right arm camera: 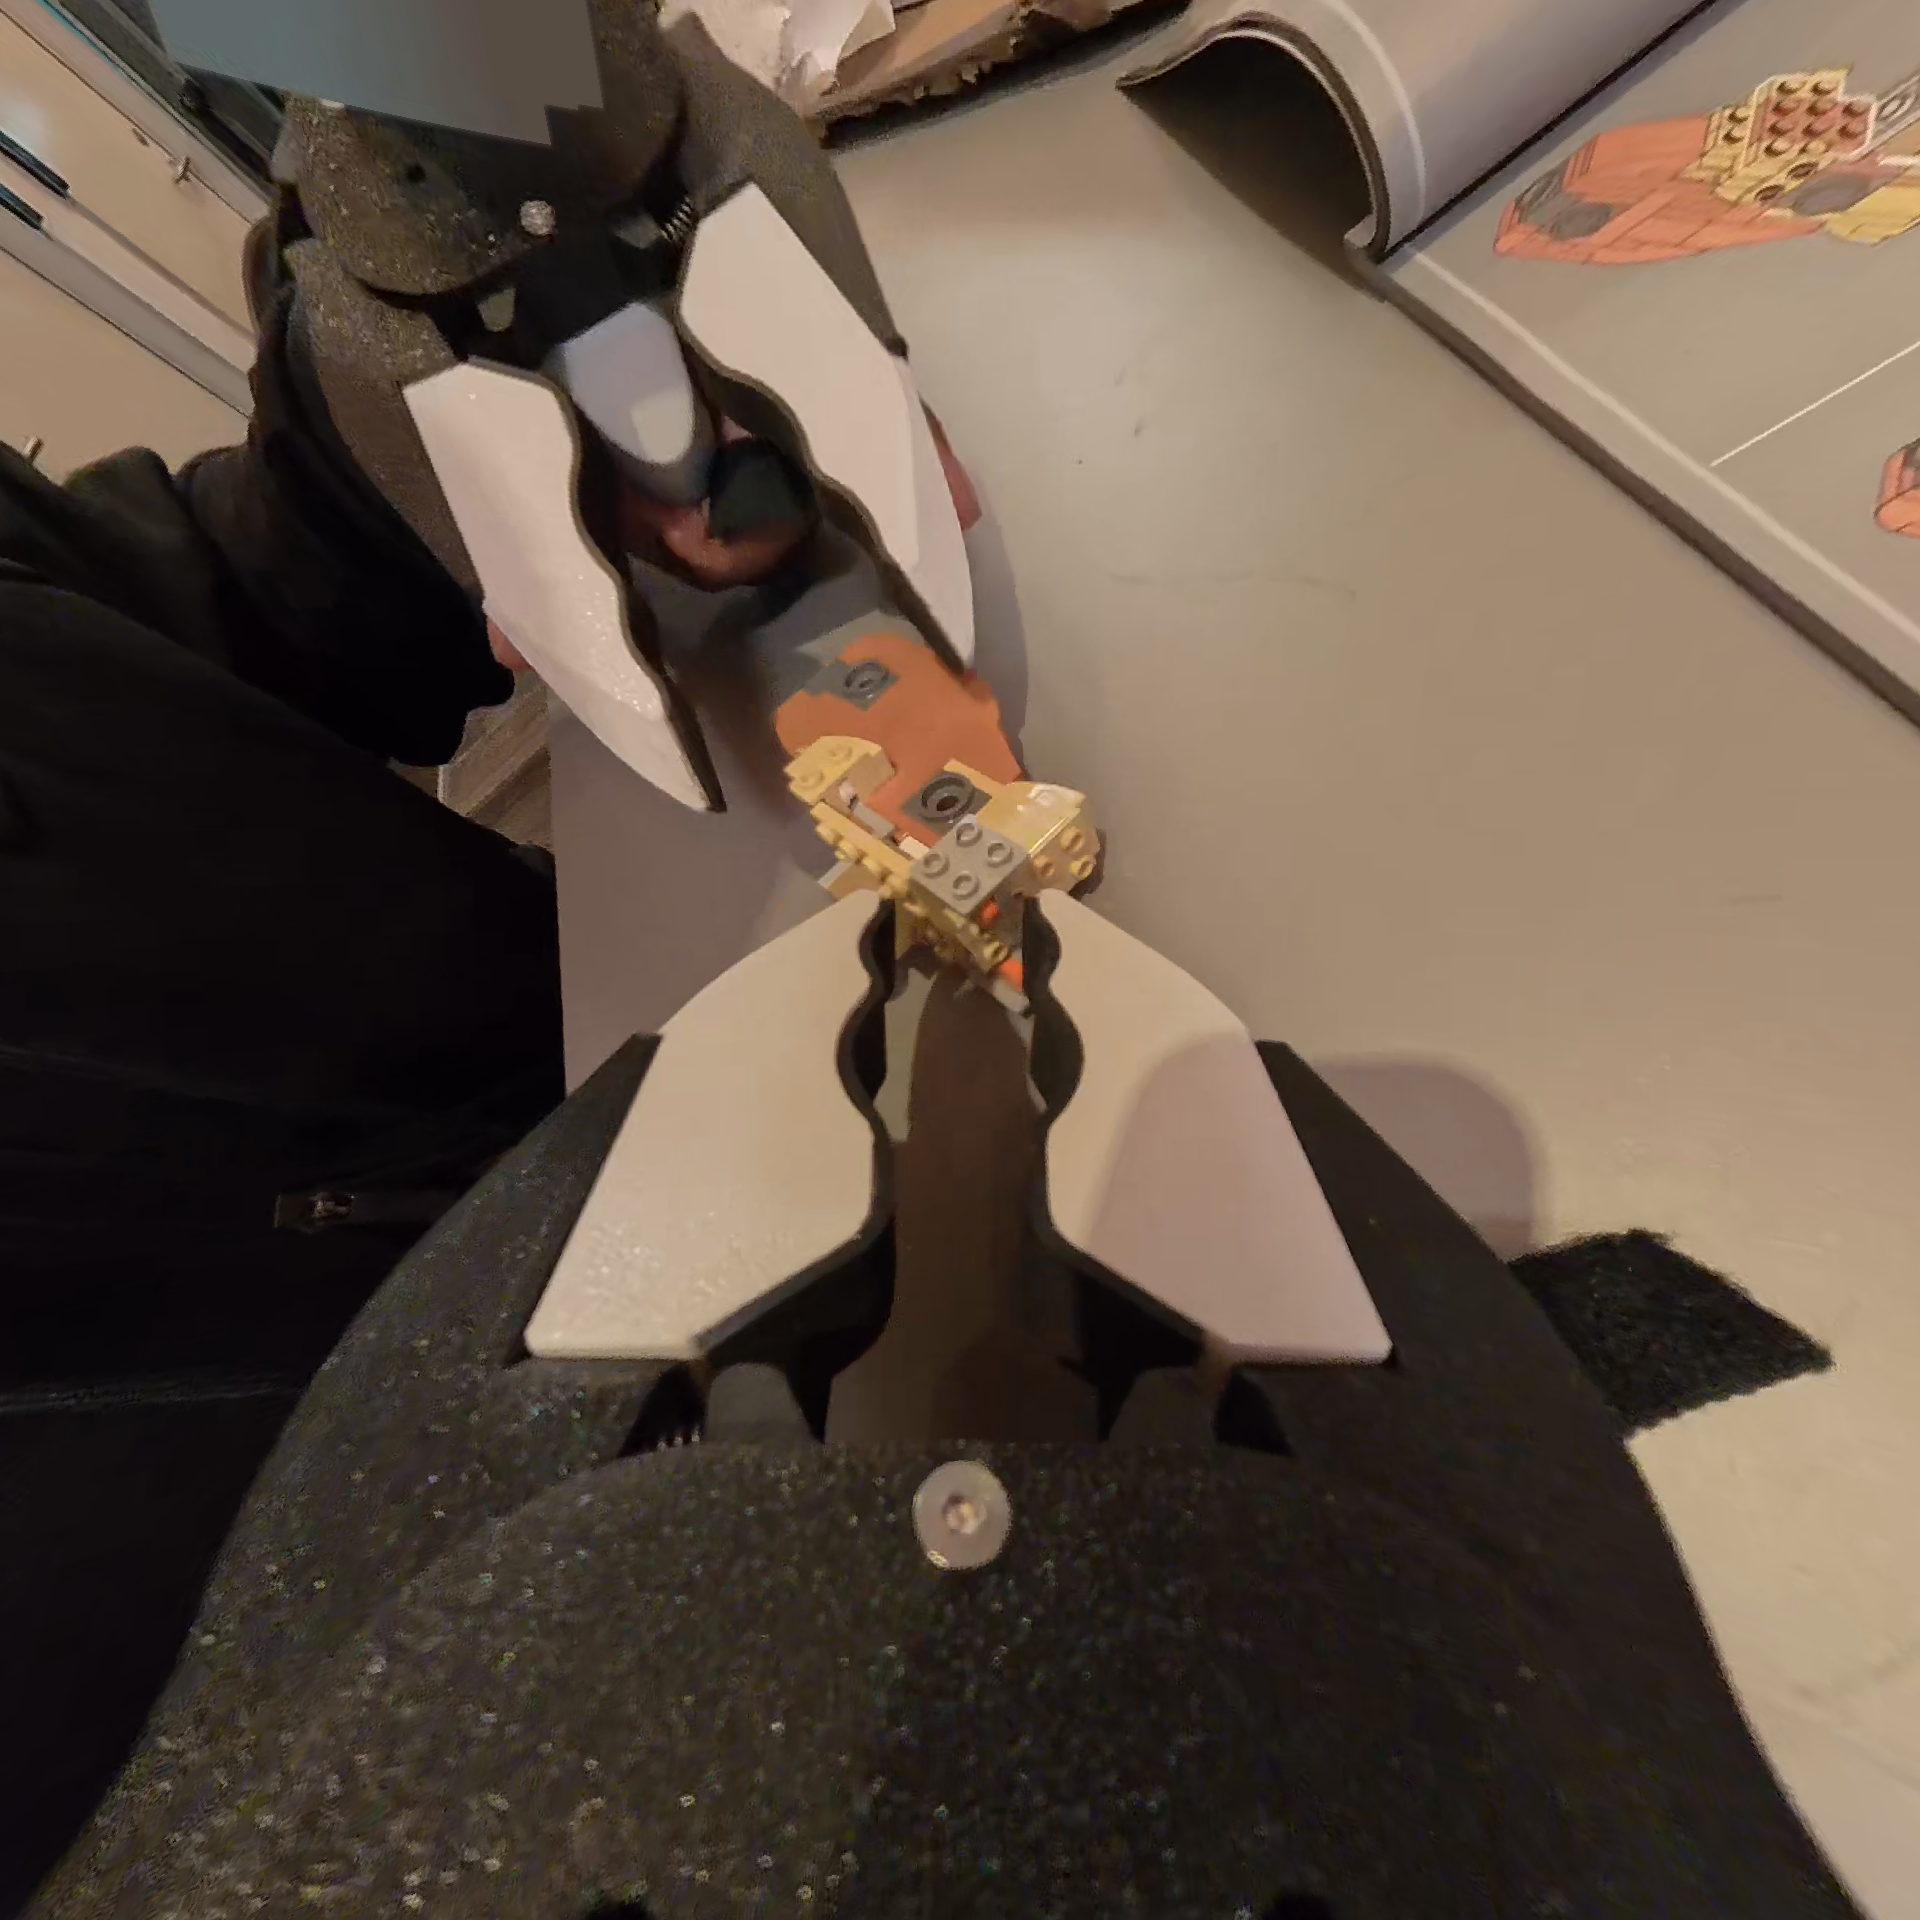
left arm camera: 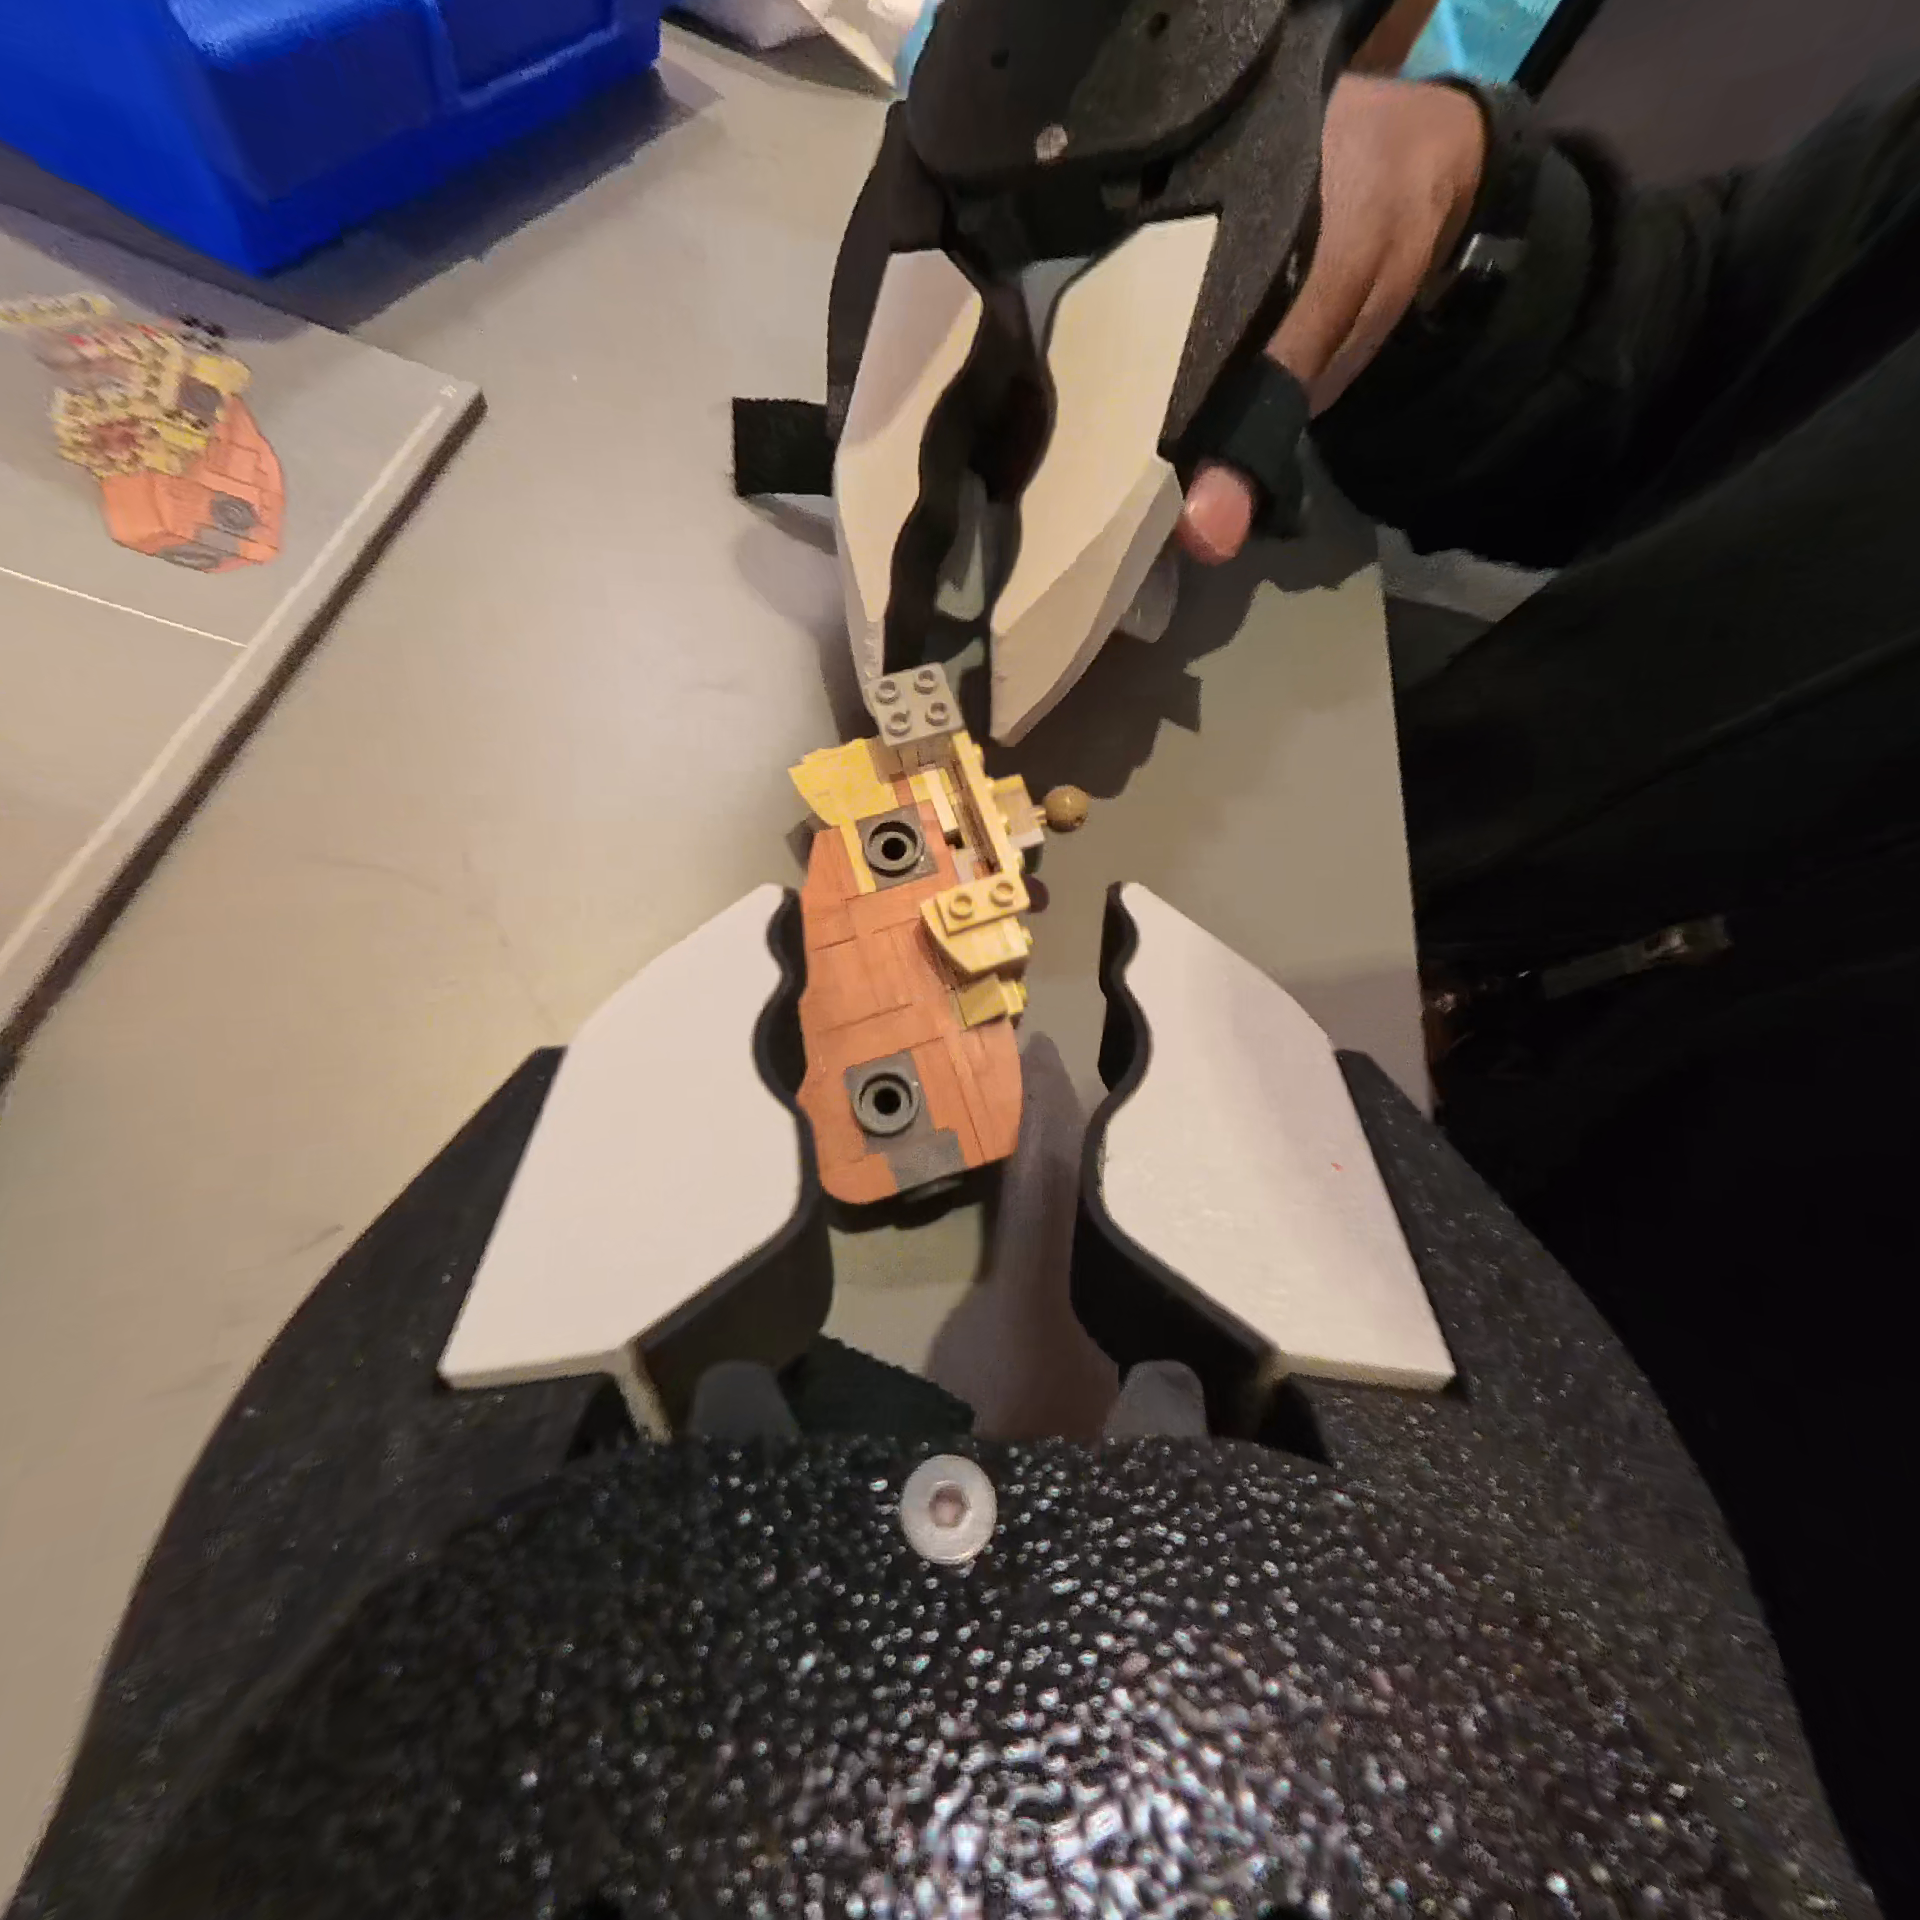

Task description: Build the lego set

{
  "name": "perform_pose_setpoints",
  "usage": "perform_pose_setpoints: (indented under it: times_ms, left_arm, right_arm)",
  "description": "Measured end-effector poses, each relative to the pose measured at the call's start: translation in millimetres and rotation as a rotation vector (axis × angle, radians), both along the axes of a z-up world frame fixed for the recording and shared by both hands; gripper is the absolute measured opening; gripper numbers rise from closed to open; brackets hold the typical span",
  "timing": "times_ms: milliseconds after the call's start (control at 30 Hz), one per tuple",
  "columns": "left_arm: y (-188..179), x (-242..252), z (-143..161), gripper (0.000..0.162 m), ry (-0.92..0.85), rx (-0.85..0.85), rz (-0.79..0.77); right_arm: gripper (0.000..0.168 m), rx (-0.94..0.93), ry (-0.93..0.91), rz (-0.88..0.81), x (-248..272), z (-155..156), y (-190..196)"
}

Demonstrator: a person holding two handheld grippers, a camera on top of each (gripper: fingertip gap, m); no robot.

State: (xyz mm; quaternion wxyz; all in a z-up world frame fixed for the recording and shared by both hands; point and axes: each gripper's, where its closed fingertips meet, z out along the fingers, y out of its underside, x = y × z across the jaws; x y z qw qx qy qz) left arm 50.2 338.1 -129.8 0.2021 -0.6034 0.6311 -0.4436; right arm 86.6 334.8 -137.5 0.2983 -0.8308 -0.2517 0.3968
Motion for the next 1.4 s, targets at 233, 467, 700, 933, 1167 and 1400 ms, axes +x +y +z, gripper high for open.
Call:
perform_pose_setpoints:
  times_ms: [233,467,700,933,1167,1400]
  left_arm:
    - [5.7,-16.7,-9.0,0.057,0.009,0.395,0.034]
    - [4.1,-15.4,-6.6,0.052,-0.01,0.602,0.052]
    - [33.0,-9.4,35.1,0.051,-0.268,0.454,0.238]
    - [70.7,2.8,66.7,0.047,-0.458,0.285,0.328]
    - [92.9,14.9,59.2,0.044,-0.379,0.338,0.29]
    - [103.8,17.7,43.0,0.044,-0.343,0.363,0.298]
  right_arm:
    - [0.029,0.048,-0.016,0.029,9.0,2.6,-8.3]
    - [0.027,0.119,-0.114,0.032,12.0,-1.2,-10.1]
    - [0.023,0.551,-0.246,-0.197,87.6,60.6,20.8]
    - [0.034,0.759,-0.474,-0.417,206.0,124.7,72.4]
    - [0.028,0.769,-0.669,-0.072,215.4,111.5,137.9]
    - [0.027,0.418,-0.855,0.269,219.1,22.8,207.9]
